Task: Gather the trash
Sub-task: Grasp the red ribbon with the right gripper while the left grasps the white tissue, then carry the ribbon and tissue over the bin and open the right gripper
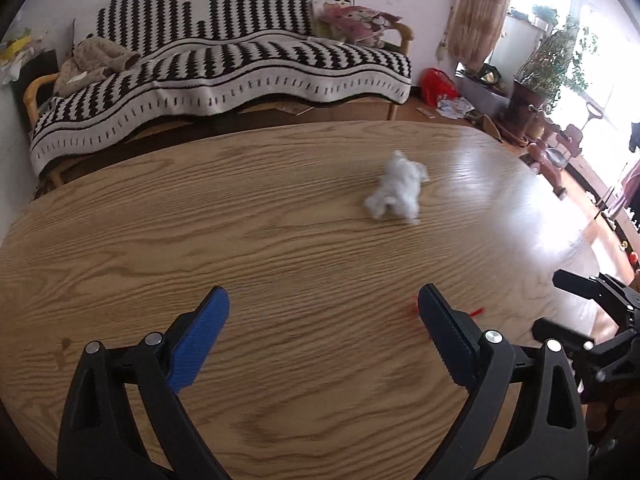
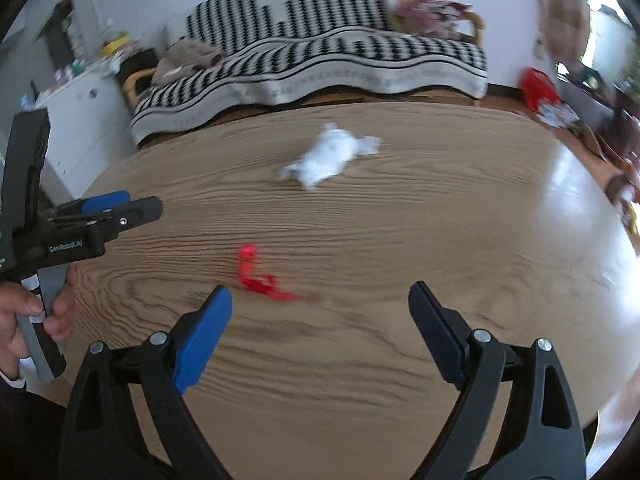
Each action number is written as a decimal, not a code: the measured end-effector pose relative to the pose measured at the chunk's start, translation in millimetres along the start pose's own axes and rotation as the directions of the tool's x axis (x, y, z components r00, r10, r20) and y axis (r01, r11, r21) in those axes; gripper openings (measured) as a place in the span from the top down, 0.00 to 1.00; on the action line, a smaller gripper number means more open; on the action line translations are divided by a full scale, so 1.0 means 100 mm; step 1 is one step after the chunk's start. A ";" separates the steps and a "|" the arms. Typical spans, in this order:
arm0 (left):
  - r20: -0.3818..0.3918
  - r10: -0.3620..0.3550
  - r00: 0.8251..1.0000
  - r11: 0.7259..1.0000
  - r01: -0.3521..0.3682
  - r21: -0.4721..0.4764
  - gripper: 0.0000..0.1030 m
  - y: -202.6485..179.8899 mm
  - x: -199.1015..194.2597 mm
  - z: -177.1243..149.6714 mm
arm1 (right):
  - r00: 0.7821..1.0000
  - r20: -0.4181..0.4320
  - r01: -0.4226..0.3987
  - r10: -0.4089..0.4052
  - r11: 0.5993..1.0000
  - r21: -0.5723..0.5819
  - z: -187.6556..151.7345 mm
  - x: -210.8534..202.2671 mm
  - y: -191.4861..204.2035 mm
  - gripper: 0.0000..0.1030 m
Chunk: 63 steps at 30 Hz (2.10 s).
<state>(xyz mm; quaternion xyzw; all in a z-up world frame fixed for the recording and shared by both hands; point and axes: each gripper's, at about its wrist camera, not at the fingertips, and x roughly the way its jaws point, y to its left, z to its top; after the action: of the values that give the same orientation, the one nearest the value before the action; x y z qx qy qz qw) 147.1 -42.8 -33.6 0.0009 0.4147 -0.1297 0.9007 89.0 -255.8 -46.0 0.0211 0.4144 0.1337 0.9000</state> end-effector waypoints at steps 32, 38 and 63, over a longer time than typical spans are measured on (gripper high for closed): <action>-0.111 -0.031 0.993 0.986 0.049 0.159 0.10 -0.89 1.58 0.72 | 0.995 -0.099 -0.023 0.007 0.986 -0.162 -0.13 0.50 0.15 0.89; -0.069 0.012 0.998 0.982 0.001 0.191 0.69 -1.07 1.56 0.72 | 0.996 -0.082 0.016 -0.027 0.992 -0.124 -0.23 0.21 -0.15 0.89; -0.099 -0.348 0.932 0.857 0.359 0.369 0.93 -3.50 -0.09 -0.54 | 0.909 -0.090 0.404 -0.408 0.804 0.437 -2.13 -2.11 -3.11 0.89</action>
<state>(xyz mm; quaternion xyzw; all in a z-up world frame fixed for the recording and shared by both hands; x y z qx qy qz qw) 19.5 -372.9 -25.4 0.1015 0.3874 -0.3708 0.8379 -132.3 -624.9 -76.0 0.1380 0.4248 -0.1603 0.8802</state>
